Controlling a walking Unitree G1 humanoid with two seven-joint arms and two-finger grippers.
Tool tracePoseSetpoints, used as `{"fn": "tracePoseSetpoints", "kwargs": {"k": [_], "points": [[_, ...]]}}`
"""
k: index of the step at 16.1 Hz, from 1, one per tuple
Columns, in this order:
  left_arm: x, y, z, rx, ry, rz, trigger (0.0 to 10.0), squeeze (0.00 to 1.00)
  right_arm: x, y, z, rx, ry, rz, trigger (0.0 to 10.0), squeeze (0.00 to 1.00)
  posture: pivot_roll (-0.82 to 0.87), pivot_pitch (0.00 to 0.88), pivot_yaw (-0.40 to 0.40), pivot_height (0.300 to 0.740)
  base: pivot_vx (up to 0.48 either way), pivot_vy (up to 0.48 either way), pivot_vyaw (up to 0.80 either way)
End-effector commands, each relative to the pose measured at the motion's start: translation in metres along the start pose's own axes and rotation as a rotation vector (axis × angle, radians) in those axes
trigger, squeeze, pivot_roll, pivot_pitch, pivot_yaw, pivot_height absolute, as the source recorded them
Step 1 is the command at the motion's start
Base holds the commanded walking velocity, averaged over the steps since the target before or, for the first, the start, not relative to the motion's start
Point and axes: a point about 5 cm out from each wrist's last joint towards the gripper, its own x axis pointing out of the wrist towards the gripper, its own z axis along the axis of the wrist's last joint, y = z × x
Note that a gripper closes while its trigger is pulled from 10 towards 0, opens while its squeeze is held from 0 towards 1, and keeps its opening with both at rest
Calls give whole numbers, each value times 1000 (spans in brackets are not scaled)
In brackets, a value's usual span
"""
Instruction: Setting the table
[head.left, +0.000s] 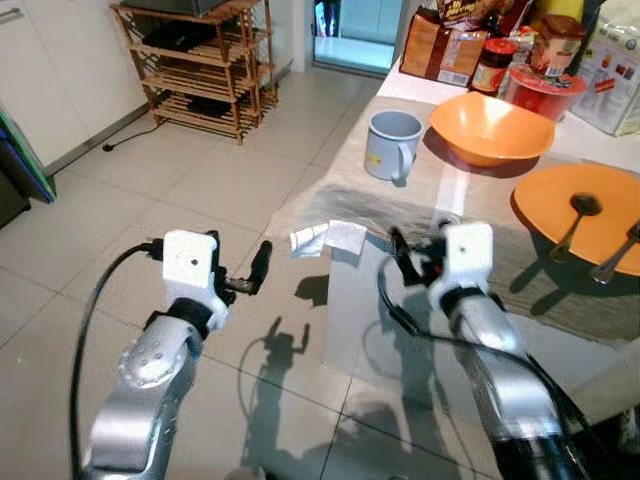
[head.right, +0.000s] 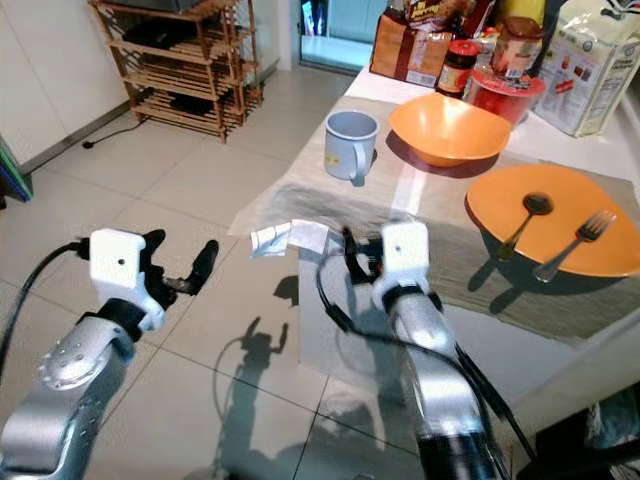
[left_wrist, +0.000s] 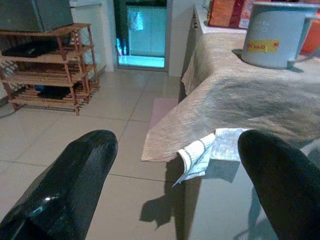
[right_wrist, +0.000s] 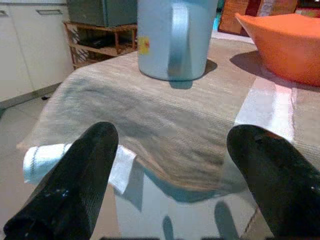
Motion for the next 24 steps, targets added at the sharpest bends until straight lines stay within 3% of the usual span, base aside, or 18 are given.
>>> {"fn": "tracePoseSetpoints", "kwargs": {"k": [1,3,9,15,20,21,22,24], "points": [[-3,1,2,15,4,0,10000,0,4,-2,1,-6,-11,-13,10000,0,162,18,5,736,0,0,0],[-10,9,3,23,12,32,10000,0,28,-3,17,-22,-58,-11,10000,0,189,28,-8,736,0,0,0],[-17,12,5,37,19,60,10000,0,66,-12,45,-31,-115,-56,10000,0,245,41,-9,736,0,0,0],[-28,13,6,46,36,67,10000,0,78,-15,40,-21,-75,-91,10000,0,264,90,-3,736,0,0,0],[-28,7,5,28,44,62,10000,0,84,-11,34,-17,-39,-88,10000,0,248,99,-8,736,0,0,0],[-28,6,5,25,44,59,10000,0,86,-13,34,16,-26,-108,3255,0,248,99,-8,736,0,0,0],[-27,6,5,24,44,57,10000,0,87,-12,36,31,-24,-109,0,0,248,99,-8,736,0,0,0],[-26,5,5,24,43,55,10000,0,89,-11,39,19,-35,-102,0,0,241,104,-10,736,0,0,0]]}}
